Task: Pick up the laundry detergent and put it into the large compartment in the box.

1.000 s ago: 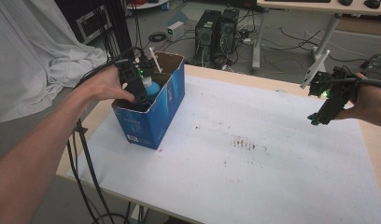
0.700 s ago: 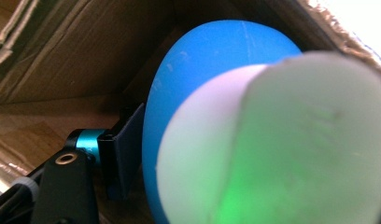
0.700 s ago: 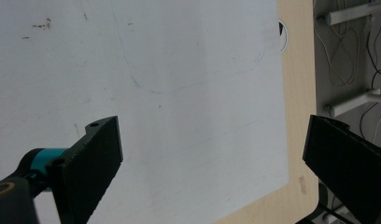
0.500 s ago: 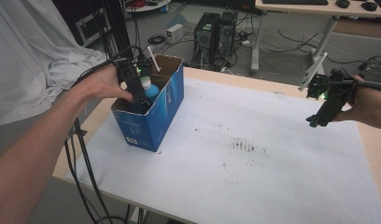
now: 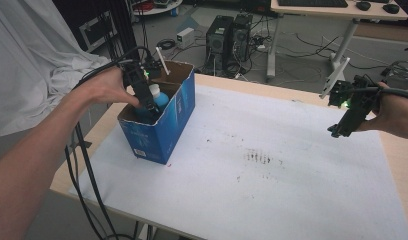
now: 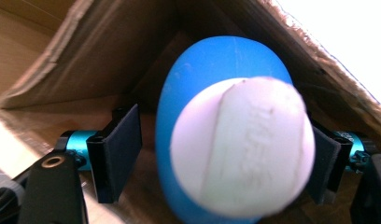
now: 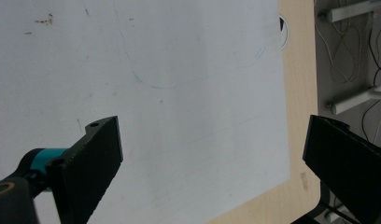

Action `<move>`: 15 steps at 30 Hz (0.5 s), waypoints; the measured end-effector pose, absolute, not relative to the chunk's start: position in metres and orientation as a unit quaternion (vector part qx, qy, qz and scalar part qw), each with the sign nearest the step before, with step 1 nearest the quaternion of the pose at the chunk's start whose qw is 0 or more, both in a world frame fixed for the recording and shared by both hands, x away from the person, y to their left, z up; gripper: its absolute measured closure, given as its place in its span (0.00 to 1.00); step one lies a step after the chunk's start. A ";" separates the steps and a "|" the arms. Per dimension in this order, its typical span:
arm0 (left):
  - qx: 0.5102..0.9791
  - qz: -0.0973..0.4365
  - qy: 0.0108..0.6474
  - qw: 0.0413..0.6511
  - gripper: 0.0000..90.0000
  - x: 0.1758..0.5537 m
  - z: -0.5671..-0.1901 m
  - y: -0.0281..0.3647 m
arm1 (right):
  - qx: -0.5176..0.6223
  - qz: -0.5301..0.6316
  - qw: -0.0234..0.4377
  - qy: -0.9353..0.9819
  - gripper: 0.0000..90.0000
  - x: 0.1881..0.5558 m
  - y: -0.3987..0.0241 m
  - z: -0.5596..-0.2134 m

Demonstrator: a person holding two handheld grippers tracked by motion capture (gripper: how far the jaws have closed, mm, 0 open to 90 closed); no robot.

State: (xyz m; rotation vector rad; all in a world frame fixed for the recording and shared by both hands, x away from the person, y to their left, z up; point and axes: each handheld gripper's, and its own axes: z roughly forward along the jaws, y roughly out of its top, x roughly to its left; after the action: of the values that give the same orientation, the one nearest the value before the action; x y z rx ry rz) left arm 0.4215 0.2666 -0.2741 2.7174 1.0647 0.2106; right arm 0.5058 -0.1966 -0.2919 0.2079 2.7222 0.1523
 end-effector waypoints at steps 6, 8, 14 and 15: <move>0.925 0.078 0.358 0.097 0.25 0.420 -0.264 0.269 | 0.073 0.056 0.202 0.975 0.04 0.505 -0.196 -0.292; 0.925 0.079 0.357 0.101 0.25 0.419 -0.261 0.268 | 0.072 0.054 0.202 0.975 0.04 0.506 -0.196 -0.292; 0.925 0.098 0.349 0.111 0.25 0.416 -0.244 0.262 | 0.075 0.054 0.201 0.975 0.04 0.505 -0.198 -0.291; 0.924 0.106 0.348 0.117 0.25 0.415 -0.239 0.259 | 0.077 0.053 0.201 0.975 0.04 0.505 -0.198 -0.291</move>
State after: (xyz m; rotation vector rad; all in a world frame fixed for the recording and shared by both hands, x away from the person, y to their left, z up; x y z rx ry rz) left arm 0.4153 0.2595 -0.2394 2.7054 1.0202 0.3104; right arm 0.5052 -0.1981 -0.2912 0.2146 2.7247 0.1488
